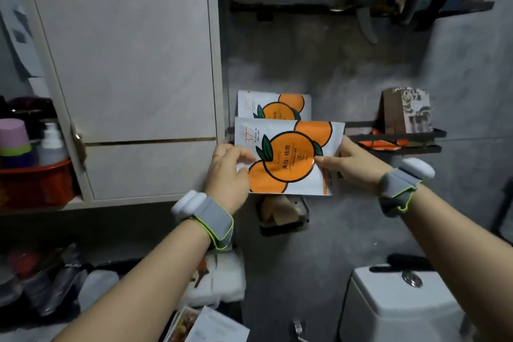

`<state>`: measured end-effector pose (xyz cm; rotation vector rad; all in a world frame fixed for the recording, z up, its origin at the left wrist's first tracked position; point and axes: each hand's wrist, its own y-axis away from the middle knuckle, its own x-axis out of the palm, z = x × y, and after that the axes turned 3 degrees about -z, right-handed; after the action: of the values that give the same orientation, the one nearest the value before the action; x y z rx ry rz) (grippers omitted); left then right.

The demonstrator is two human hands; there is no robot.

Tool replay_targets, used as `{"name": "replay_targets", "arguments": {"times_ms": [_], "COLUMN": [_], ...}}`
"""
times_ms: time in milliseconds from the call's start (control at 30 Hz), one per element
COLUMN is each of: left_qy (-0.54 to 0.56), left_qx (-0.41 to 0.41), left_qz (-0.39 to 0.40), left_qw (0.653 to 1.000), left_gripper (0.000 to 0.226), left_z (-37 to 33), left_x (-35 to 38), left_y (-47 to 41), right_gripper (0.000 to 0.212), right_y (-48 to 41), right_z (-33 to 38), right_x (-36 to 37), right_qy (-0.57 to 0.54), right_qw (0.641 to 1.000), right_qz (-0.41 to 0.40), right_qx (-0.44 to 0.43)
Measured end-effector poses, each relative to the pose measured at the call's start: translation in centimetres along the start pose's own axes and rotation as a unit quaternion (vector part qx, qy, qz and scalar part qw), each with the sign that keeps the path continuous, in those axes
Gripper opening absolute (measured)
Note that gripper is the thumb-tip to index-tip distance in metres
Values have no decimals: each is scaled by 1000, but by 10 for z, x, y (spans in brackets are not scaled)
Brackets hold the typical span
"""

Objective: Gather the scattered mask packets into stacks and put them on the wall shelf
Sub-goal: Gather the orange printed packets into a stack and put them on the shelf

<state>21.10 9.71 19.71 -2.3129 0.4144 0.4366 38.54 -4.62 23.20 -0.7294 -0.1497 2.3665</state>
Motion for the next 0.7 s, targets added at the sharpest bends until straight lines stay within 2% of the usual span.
{"name": "replay_targets", "arguments": {"times_ms": [67, 167, 267, 433, 533, 700], "left_qy": [-18, -39, -51, -90, -106, -144], "left_qx": [2, 5, -16, -34, -42, -101], "left_qz": [-15, -38, -59, -71, -74, -47], "left_qw": [1000, 999, 997, 993, 991, 983], "left_gripper": [27, 31, 35, 36, 33, 30], "left_z": [-13, -28, -37, -42, -43, -37], "left_x": [6, 16, 22, 30, 35, 46], "left_y": [-20, -53, -85, -115, -126, -129], "right_gripper": [35, 16, 11, 13, 26, 19], "right_y": [-16, -40, -64, -96, -114, -125], "right_z": [10, 24, 35, 42, 37, 22], "right_x": [-14, -30, -39, -43, -43, -33], "right_qy": [12, 9, -11, -115, -128, -106], "right_qw": [1000, 999, 999, 993, 991, 993], "right_qz": [-10, -18, -34, -2, 11, 30], "right_qx": [-22, -48, -37, 19, 23, 41]}}
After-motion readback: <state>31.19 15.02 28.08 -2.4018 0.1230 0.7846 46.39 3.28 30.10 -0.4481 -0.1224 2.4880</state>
